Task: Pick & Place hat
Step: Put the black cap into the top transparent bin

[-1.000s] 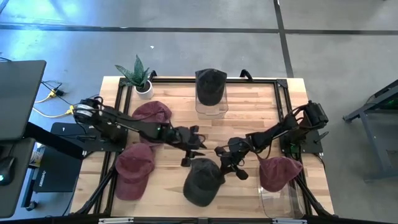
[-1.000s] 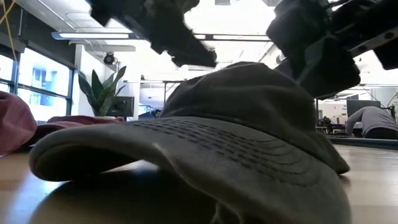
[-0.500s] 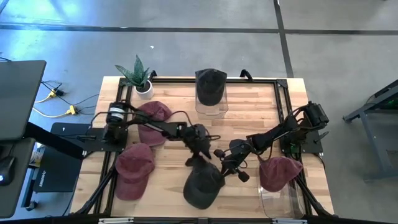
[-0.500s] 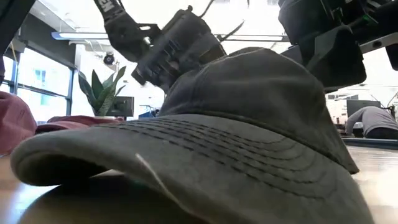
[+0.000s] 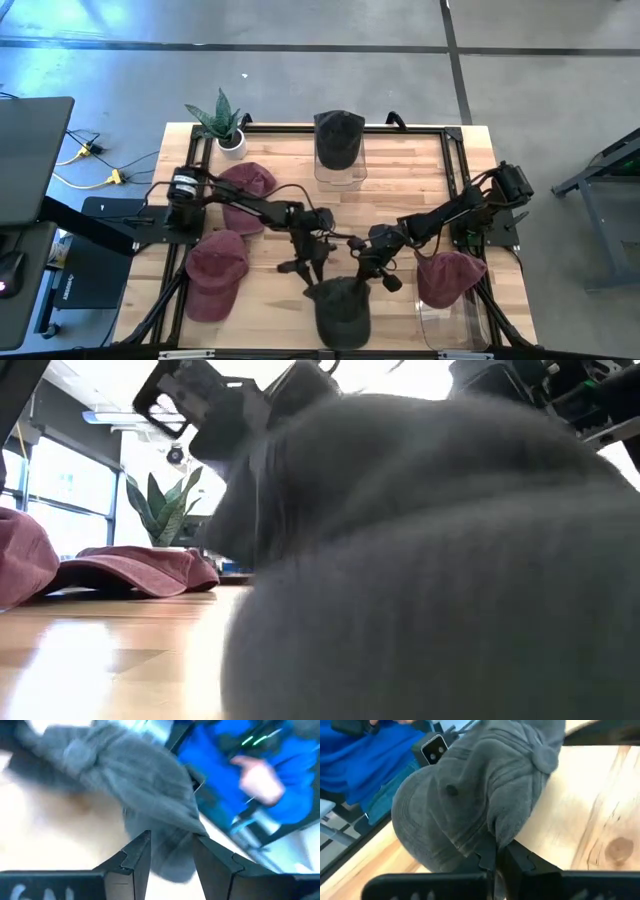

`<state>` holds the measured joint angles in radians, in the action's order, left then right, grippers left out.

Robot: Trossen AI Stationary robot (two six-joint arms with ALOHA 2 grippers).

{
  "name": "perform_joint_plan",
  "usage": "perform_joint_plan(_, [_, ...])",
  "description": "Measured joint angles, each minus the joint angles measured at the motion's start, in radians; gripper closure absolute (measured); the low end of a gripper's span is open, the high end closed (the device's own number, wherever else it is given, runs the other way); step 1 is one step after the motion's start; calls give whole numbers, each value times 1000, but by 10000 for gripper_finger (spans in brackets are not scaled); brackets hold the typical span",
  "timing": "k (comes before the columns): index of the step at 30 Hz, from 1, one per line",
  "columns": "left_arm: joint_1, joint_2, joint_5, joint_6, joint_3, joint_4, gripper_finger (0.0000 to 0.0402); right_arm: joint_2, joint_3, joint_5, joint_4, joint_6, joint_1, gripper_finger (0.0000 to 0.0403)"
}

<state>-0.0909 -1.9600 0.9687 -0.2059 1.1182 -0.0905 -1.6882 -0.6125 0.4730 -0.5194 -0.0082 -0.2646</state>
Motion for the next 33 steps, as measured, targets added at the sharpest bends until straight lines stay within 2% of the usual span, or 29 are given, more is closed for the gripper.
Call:
perform_joint_plan(3, [19, 40, -132, -63, -1, 86, 263, 0, 0, -9, 1, 0, 0, 394])
perform_joint_plan(7, [57, 121, -272, -108, 2, 206, 263, 0, 0, -90, -4, 0, 0, 385])
perform_joint_plan(9, [72, 137, -292, -107, 0, 252, 263, 0, 0, -132, -2, 5, 0, 385])
perform_joint_plan(12, [68, 139, -307, -102, 0, 224, 263, 0, 0, -149, 0, 8, 0, 392])
perform_joint_plan(16, [1, 140, -379, -70, 0, 182, 263, 0, 0, -150, -1, 8, 0, 398])
perform_joint_plan(19, [-46, 140, -468, 20, 0, 143, 263, 0, 0, -150, 0, 8, 0, 395])
perform_joint_plan(27, [-95, 111, -581, 334, 2, 0, 263, 0, 0, -149, -2, 8, 0, 389])
perform_joint_plan(30, [-92, 70, -547, 373, -2, 10, 263, 9, 0, -149, 1, 8, 0, 395])
perform_joint_plan(33, [-91, 33, -397, 370, -1, -57, 263, 28, 0, -149, 3, 8, 0, 394])
